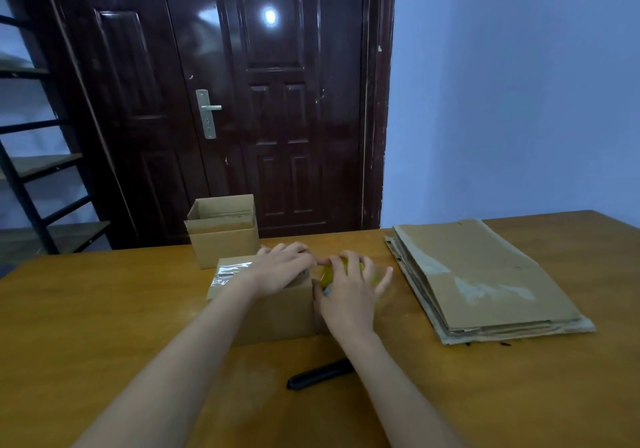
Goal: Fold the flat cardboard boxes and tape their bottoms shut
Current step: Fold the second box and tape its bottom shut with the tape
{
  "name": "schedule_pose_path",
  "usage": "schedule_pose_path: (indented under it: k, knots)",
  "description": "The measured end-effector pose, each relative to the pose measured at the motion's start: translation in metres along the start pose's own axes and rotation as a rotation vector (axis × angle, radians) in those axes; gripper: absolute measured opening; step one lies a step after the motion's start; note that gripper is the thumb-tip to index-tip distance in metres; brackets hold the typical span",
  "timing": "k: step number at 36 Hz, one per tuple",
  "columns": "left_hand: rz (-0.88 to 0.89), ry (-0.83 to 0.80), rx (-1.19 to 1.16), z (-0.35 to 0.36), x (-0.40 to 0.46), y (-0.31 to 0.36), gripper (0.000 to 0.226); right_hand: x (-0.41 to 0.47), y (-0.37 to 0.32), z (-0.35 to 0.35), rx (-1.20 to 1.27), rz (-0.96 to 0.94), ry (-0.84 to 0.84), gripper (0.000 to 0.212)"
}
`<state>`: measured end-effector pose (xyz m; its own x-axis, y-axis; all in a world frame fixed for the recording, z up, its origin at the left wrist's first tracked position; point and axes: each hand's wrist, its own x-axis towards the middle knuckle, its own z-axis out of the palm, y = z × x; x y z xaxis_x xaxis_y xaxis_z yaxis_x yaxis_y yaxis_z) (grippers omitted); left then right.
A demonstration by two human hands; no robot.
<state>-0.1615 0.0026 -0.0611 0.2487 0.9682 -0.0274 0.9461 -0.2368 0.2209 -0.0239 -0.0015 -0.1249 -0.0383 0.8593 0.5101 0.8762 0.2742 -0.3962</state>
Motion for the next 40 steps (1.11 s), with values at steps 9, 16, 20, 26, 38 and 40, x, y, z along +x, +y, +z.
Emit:
schedule_pose_path:
  k: [9,16,20,26,38,40]
  knots:
    - [0.05,0.059,-0.206,0.002,-0.002,-0.005,0.047,0.001,-0.003,0.0,0.098,0.075,-0.028,0.037]
    - [0.043,0.127,-0.404,-0.003,-0.009,0.001,0.047,0.001,-0.003,0.004,0.145,0.113,-0.003,0.032]
    - [0.053,0.148,-0.368,-0.001,-0.008,-0.002,0.045,0.0,-0.001,0.006,0.184,0.124,0.024,0.027]
    - [0.033,0.141,-0.382,0.001,-0.007,-0.004,0.043,0.001,-0.001,0.005,0.208,0.139,0.022,0.024]
    - [-0.026,0.131,-0.389,0.001,-0.004,-0.003,0.044,0.012,0.01,-0.002,0.249,0.036,-0.051,0.009]
    - [-0.02,0.127,-0.387,0.0,-0.005,0.0,0.042,0.015,0.012,-0.003,0.252,0.021,-0.064,0.007]
